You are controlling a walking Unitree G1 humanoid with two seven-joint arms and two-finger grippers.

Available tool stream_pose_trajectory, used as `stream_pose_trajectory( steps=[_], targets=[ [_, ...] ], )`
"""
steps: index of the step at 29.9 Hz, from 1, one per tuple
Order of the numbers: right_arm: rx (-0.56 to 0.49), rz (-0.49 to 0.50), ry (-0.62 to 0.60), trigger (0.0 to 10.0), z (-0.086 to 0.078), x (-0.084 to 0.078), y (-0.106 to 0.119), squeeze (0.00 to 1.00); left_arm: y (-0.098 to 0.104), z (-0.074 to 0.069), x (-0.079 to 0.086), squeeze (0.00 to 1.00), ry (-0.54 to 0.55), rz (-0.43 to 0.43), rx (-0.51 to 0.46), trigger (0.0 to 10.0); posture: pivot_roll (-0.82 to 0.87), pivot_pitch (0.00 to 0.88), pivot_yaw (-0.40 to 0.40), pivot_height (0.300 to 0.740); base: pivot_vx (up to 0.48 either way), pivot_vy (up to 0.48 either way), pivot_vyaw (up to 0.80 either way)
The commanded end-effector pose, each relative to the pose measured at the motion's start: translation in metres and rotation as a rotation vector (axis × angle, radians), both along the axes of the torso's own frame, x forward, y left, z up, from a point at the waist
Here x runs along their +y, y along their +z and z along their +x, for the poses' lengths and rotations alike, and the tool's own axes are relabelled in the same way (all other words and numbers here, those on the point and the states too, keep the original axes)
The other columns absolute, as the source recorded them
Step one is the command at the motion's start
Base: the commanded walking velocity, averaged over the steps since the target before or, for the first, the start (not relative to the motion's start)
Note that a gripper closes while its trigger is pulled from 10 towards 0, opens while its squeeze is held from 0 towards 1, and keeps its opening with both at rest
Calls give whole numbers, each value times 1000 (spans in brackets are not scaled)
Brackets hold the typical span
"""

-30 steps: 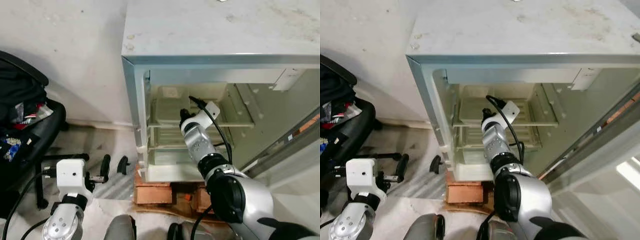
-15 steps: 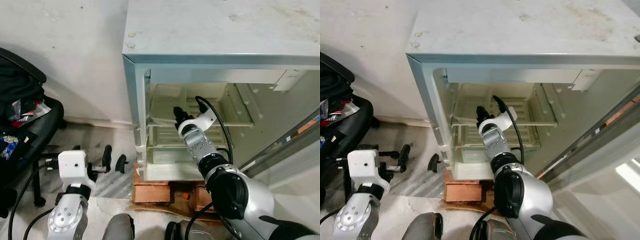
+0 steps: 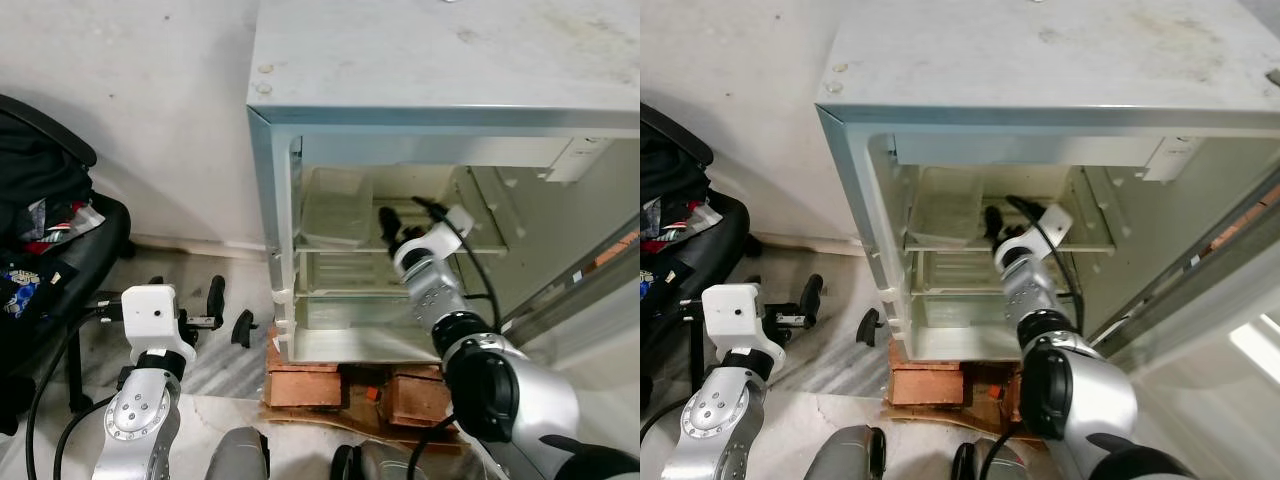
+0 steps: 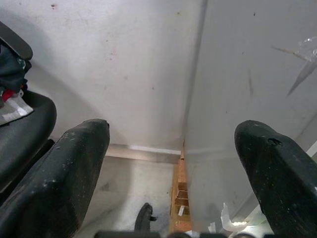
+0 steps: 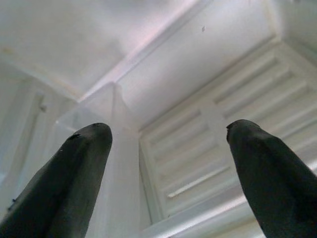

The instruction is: Restocking fridge

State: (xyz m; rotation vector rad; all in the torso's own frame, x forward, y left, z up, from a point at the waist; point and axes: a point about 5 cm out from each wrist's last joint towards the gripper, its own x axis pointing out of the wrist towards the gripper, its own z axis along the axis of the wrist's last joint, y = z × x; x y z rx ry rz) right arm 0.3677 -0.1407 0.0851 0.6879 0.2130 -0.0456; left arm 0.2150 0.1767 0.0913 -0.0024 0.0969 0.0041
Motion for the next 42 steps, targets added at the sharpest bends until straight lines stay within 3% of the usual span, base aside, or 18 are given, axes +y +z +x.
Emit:
stream_pose_trajectory(
  steps=[1,8,10,12,14,15,16,17,19,23,26,32,35,36,39,40,42],
  targets=[
    [-8,-20,24,10000,-3,1,-4,1000,-3,0,3,0,2,12,12,10000,245,82,-14,740,0,0,0],
    [-122,-44,98,10000,-2,1,6,1000,-3,4,3,0,-5,16,4,10000,237,68,-11,740,0,0,0],
    [-200,-168,145,10000,-5,-2,12,1000,-3,6,4,0,0,20,-4,10000,222,57,-11,740,0,0,0],
    [-231,-229,158,10000,-7,-4,14,1000,-3,8,4,0,5,25,-9,10000,218,57,-10,740,0,0,0],
    [-298,-412,201,10000,-14,-10,16,1000,-1,15,3,0,18,47,-19,10000,214,50,-10,740,0,0,0],
    [-298,-412,201,10000,-14,-10,16,1000,-1,15,3,0,18,47,-19,10000,214,50,-10,740,0,0,0],
    [-303,-465,216,10000,-17,-16,14,0,-1,20,4,0,24,55,-20,10000,184,34,-2,740,0,0,0],
    [-303,-465,216,10000,-17,-16,14,0,-1,20,4,0,24,55,-20,10000,184,34,-2,740,0,0,0],
    [-301,-562,226,10000,-23,-28,13,0,-1,27,3,0,15,53,-24,10000,153,24,10,740,0,0,0],
    [-226,-529,251,10000,-25,-39,11,0,-1,35,-6,0,-38,41,-33,10000,120,14,31,740,0,0,0],
    [-241,-574,303,10000,-26,-41,14,0,-1,39,-12,0,-66,42,-33,10000,105,5,35,740,0,0,0],
    [-205,-593,325,10000,-41,-27,2,0,-5,41,-12,0,-64,40,-28,10000,97,0,22,740,0,0,0],
    [-259,-630,305,10000,-56,-12,3,0,-5,41,-12,0,-53,45,-35,10000,114,0,12,740,0,0,0],
    [-289,-594,246,10000,-58,-9,5,0,-6,40,-10,0,-41,44,-32,10000,115,0,12,740,-304,0,0],
    [-317,-595,250,10000,-64,-6,5,0,-8,37,-9,0,-32,43,-26,10000,114,0,15,740,-325,0,0],
    [-306,-597,239,10000,-67,-6,4,0,-8,36,-8,0,-33,44,-25,10000,113,0,17,740,-334,0,0],
    [-236,-499,160,10000,-78,-14,-4,0,-11,35,-10,0,-47,44,-14,10000,106,2,18,740,-373,0,0]
  ],
)
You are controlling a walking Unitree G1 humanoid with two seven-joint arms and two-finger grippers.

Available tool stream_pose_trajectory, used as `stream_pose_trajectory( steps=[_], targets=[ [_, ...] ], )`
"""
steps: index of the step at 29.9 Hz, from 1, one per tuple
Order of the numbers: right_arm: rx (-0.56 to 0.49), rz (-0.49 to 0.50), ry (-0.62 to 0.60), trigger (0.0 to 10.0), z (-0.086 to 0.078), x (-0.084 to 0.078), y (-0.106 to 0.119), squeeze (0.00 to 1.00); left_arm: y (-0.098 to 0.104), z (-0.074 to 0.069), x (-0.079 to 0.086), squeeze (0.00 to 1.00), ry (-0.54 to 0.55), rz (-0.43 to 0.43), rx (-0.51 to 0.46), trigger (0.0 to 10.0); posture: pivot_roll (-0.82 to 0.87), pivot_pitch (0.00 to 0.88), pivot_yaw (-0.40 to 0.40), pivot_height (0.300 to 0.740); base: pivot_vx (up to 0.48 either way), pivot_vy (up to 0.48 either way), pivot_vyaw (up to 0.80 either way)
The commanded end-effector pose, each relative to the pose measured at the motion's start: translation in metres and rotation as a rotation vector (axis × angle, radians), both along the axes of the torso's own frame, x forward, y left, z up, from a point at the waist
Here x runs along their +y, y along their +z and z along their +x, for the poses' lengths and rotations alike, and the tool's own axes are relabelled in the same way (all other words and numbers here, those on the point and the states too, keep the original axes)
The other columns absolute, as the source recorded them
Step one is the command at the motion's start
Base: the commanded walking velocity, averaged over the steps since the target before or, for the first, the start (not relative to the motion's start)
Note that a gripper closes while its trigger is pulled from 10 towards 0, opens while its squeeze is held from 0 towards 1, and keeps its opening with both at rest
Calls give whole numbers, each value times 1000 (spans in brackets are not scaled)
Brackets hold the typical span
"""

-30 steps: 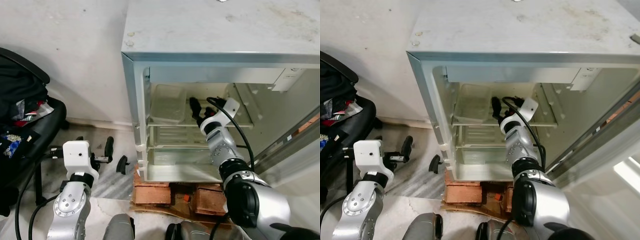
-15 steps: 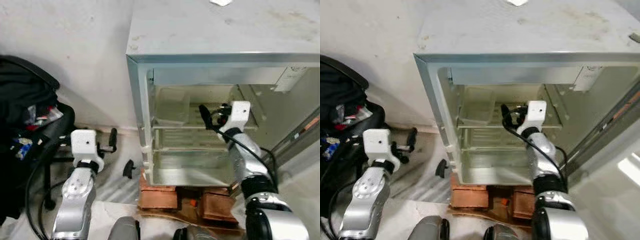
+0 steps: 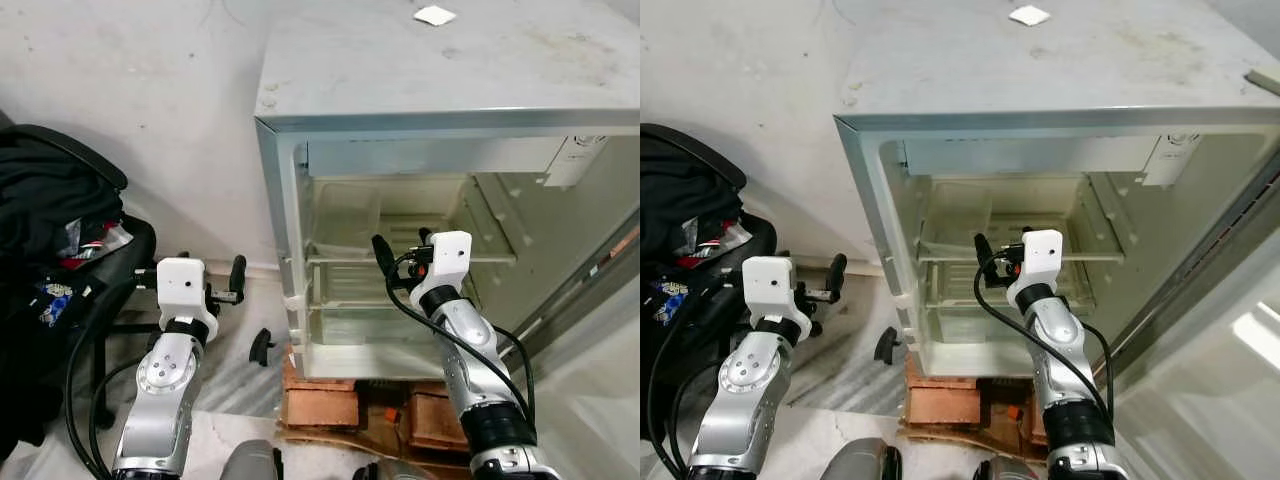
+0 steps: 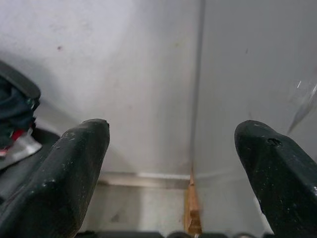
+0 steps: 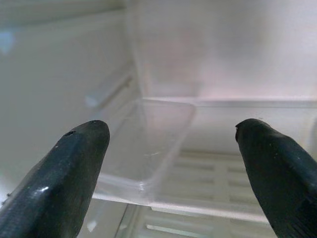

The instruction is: Restocking fridge

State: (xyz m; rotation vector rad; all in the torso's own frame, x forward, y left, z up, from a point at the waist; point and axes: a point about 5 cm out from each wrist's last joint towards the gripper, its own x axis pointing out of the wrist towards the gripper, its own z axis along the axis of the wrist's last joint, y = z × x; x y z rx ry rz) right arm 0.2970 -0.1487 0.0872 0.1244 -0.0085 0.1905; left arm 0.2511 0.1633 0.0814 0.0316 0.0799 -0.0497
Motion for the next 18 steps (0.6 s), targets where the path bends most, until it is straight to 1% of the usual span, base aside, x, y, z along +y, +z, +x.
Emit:
stream_pose_trajectory(
  steps=[1,2,4,5,8,9,10,12,13,15,17,18],
  targets=[
    [41,46,-56,10000,-7,-6,-6,0,-1,-2,3,0,8,13,3,10000,106,2,18,740,-382,0,0],
    [49,60,-96,10000,-13,-11,-8,0,-2,-1,2,0,3,13,6,10000,98,2,16,740,-375,0,0],
    [59,55,-118,10000,-16,-13,-10,0,-3,0,1,0,2,12,7,10000,93,3,13,740,-379,0,0],
    [75,17,-129,10000,-16,-13,-12,0,-3,2,0,0,0,8,9,10000,89,2,11,740,-379,0,0],
    [105,-36,-138,10000,-14,-11,-15,0,-3,4,-1,0,-1,4,9,10000,82,5,13,740,-381,0,0],
    [110,-65,-117,10000,-12,-8,-14,0,-2,6,-2,0,-4,2,6,10000,80,8,13,740,-382,0,0],
    [110,-68,-109,10000,-12,-6,-14,0,-2,6,-3,0,-6,2,5,10000,80,9,13,740,-382,0,0],
    [106,-29,-64,10000,-12,-1,-8,0,-1,7,-4,0,-5,2,2,10000,77,16,13,740,-381,0,0],
    [106,-29,-64,10000,-12,-1,-8,0,-1,7,-4,0,-5,2,2,10000,77,16,13,740,-379,0,0],
    [80,-70,-104,10000,-10,-3,-4,0,-1,6,-3,0,1,0,2,10000,78,17,11,740,-379,0,0],
    [99,-124,-140,10000,-10,-7,-6,0,-2,5,-4,0,2,0,4,10000,80,20,9,740,-379,0,0],
    [101,-86,-129,10000,-10,-7,-5,0,-3,3,-4,0,2,-1,5,10000,81,21,8,740,-375,0,0]
  ],
)
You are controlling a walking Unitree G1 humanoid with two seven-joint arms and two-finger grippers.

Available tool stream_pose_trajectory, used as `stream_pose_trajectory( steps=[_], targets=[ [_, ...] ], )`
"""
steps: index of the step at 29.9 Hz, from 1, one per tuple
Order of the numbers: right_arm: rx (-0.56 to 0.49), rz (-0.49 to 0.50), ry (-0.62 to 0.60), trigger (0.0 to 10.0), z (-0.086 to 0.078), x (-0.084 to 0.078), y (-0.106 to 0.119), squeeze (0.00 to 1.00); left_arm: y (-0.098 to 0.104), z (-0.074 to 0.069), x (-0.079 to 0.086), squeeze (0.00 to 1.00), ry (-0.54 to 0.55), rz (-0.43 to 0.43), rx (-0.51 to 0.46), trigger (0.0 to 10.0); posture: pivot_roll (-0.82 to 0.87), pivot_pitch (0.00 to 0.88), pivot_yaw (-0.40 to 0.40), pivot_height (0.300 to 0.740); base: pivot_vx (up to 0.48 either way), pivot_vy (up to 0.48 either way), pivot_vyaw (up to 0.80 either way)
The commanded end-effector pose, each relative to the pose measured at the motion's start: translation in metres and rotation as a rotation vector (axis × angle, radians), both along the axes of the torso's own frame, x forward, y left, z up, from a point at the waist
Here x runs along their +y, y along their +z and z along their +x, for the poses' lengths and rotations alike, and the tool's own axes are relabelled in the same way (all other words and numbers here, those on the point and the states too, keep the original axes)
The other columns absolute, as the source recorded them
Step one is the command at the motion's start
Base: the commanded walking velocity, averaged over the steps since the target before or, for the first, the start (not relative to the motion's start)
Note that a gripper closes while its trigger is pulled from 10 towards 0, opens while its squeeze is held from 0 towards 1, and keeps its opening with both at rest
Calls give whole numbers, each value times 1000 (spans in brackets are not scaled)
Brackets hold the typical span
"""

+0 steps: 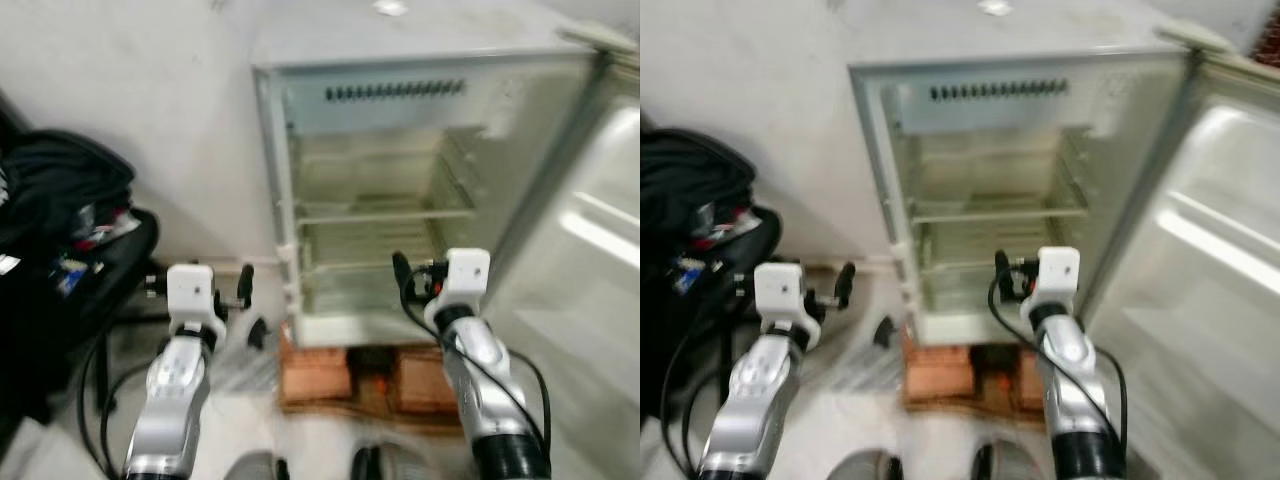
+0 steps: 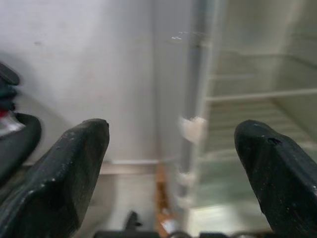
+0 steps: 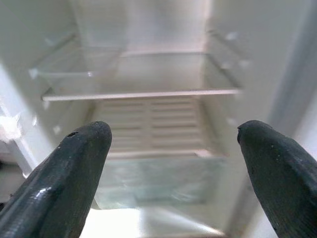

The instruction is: Restocking fridge

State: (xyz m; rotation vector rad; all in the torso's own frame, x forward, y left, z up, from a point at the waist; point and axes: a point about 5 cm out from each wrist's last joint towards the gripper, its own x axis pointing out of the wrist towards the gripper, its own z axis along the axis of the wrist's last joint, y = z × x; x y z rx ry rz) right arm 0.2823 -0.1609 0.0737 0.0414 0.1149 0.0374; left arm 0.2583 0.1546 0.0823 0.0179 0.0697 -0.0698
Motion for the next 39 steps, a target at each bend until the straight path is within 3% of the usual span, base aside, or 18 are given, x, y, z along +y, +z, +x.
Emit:
stream_pose_trajectory(
  steps=[1,8,17,30,39],
  targets=[
    [-32,25,11,10000,4,4,9,0,-4,-4,5,0,22,14,14,10000,81,22,8,740,-364,0,0],
    [-20,51,19,10000,3,5,10,0,-6,-3,2,0,12,12,24,10000,68,24,6,740,-341,0,0],
    [-35,29,15,10000,6,4,14,0,-4,-1,0,0,3,16,13,10000,72,29,5,740,-315,0,-725],
    [-58,10,38,10000,12,12,19,0,-4,-2,-1,0,-27,39,13,10000,72,40,8,740,0,0,0],
    [-66,23,43,10000,12,17,20,0,-4,0,2,0,-17,65,12,10000,75,44,11,740,175,-393,0]
  ],
)
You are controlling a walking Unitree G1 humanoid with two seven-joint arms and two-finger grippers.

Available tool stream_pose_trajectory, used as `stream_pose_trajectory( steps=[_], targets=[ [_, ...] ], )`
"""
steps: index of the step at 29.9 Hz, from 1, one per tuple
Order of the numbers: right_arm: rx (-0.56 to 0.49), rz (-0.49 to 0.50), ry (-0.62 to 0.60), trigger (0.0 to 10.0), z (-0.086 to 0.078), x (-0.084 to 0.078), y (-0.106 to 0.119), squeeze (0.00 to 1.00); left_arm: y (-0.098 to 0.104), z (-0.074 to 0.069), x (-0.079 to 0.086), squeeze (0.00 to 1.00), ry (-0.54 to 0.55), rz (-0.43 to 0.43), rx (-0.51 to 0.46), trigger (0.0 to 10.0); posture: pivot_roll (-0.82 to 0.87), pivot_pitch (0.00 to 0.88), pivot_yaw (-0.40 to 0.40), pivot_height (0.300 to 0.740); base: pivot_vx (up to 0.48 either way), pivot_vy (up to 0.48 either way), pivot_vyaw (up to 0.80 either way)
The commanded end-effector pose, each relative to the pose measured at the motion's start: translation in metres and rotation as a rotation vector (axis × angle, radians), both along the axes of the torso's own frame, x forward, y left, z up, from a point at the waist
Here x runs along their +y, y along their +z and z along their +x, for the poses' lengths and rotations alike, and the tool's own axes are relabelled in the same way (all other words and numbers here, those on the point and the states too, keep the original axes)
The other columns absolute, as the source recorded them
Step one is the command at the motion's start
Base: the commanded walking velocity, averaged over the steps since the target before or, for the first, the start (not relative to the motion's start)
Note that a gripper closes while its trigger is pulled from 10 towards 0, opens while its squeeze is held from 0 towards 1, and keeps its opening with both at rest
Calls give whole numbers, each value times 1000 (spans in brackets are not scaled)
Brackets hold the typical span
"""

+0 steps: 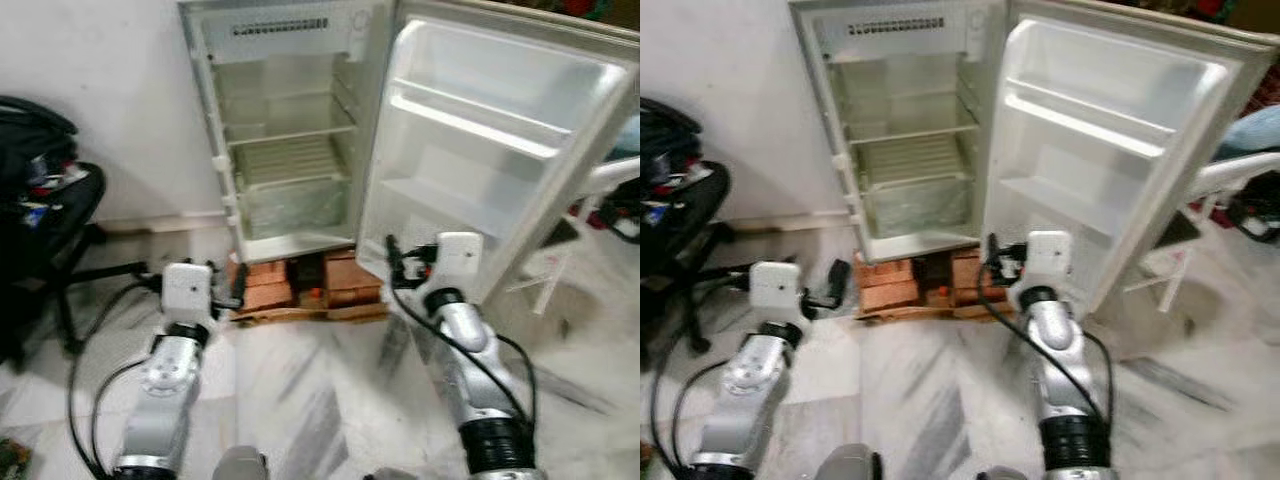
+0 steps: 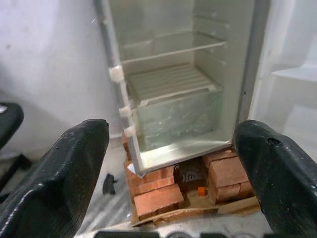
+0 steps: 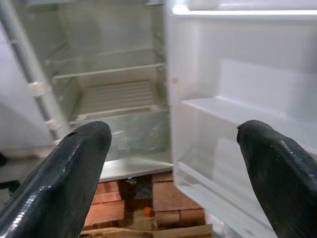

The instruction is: Restocking fridge

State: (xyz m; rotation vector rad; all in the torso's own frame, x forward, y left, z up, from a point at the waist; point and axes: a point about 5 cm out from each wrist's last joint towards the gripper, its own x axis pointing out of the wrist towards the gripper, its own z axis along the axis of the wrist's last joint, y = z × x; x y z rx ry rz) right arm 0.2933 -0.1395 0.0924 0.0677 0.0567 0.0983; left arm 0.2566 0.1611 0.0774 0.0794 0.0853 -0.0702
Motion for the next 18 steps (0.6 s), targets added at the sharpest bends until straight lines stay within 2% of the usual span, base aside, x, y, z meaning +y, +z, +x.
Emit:
stream_pose_trajectory(
  steps=[1,8,12,14,18],
  targets=[
    [-7,-6,-14,10000,1,-4,1,0,1,2,-4,0,-12,8,1,10000,75,43,10,740,345,-330,0],
    [9,-2,2,10000,2,1,-4,0,-2,4,-7,0,-9,19,18,10000,88,45,2,740,365,-307,0],
    [-21,11,53,10000,2,9,1,0,-3,3,-4,0,21,23,25,10000,86,46,2,740,379,-292,0],
    [-35,-9,50,10000,3,8,3,0,-4,3,-4,0,23,21,34,10000,88,48,3,740,377,-292,444],
    [-36,18,37,10000,6,5,4,0,-5,4,-6,0,4,23,43,10000,94,46,2,740,378,-292,588]
  ],
)
